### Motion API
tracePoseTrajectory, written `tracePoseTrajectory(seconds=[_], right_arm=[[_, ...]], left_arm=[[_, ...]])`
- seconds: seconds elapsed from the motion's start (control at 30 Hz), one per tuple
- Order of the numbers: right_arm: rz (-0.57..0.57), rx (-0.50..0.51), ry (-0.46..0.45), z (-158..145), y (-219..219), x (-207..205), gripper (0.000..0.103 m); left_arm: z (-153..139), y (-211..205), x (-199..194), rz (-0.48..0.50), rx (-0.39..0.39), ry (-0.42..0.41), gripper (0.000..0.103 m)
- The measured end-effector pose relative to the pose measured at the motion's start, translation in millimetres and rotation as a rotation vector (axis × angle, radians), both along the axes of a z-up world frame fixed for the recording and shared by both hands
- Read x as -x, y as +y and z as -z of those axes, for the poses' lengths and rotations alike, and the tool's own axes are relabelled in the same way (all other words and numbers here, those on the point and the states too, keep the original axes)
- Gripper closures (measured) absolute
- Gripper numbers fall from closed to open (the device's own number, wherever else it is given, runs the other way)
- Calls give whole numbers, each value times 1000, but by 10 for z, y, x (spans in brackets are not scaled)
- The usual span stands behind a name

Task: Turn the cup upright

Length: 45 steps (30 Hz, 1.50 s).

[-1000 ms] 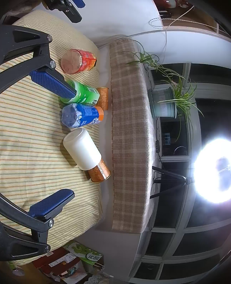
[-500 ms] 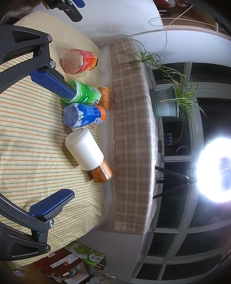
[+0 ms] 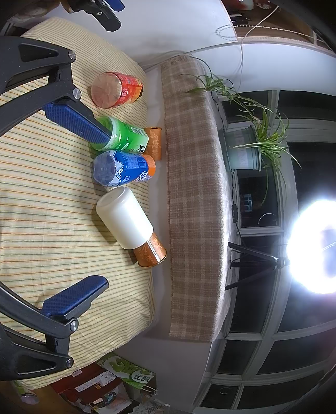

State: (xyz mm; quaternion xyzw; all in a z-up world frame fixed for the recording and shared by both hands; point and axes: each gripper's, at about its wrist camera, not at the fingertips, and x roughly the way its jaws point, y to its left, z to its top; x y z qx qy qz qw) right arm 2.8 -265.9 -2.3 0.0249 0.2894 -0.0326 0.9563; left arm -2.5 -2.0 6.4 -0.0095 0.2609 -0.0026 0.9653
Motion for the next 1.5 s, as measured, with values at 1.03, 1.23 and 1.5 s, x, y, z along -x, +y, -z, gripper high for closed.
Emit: tracePoseTrajectory(seconds=[1.03, 1.23, 1.5], right_arm=[[-12, -28, 41, 42, -22, -68, 0], [-42, -42, 65, 74, -8, -158, 0], [-116, -64, 107, 85, -3, -444, 0]], left_arm=[[-1, -24, 15, -1, 0, 1, 1], [18, -45, 37, -4, -1, 2, 1], [78, 56, 62, -28, 1, 13, 1]])
